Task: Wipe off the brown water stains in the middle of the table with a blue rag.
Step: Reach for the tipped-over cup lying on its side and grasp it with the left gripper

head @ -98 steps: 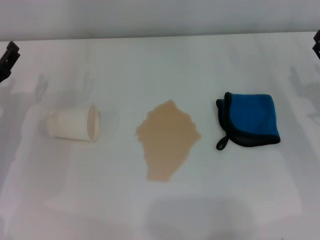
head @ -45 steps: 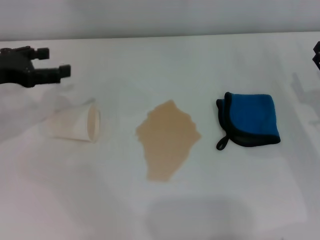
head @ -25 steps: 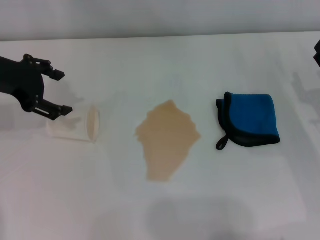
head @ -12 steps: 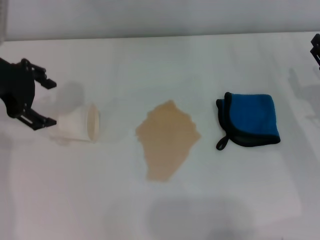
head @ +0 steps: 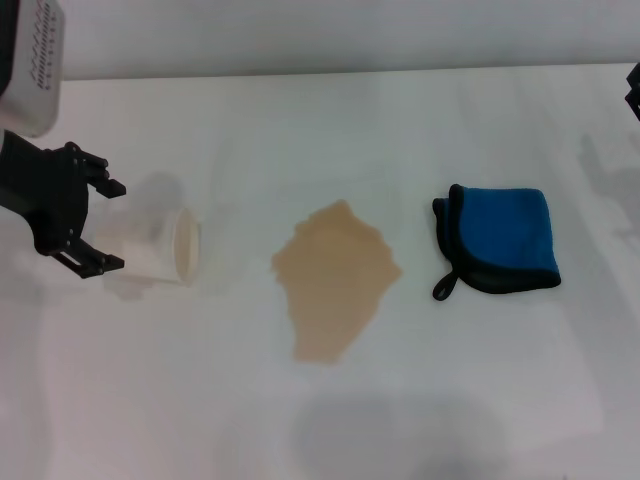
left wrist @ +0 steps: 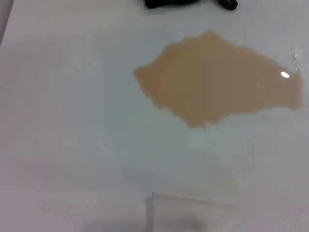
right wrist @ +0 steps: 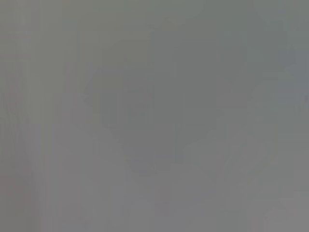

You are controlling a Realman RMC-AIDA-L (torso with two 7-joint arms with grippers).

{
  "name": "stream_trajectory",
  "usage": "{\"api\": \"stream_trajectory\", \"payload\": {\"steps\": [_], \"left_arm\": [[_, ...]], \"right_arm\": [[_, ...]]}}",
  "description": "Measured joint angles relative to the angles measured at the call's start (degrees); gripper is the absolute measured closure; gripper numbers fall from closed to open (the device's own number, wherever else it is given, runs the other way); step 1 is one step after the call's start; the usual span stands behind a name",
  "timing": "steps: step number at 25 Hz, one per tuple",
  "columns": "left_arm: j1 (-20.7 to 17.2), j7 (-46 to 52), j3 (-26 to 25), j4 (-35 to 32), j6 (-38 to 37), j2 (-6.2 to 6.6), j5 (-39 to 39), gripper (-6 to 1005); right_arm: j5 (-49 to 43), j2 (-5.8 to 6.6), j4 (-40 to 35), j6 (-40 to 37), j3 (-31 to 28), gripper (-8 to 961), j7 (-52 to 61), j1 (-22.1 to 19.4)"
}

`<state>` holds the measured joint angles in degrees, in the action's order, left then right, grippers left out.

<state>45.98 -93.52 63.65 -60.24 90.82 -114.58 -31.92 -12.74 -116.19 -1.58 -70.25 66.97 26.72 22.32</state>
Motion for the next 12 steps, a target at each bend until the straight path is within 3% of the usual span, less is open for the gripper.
{"api": "stream_trajectory", "payload": {"steps": [12], "left_arm": [[-0.9,-3.0,0.1,4.1,-8.2,-3.68,5.1,114]], "right_arm": [[0.0,0.00,0.0,-0.1,0.1,218,0.9,-0.2]]}}
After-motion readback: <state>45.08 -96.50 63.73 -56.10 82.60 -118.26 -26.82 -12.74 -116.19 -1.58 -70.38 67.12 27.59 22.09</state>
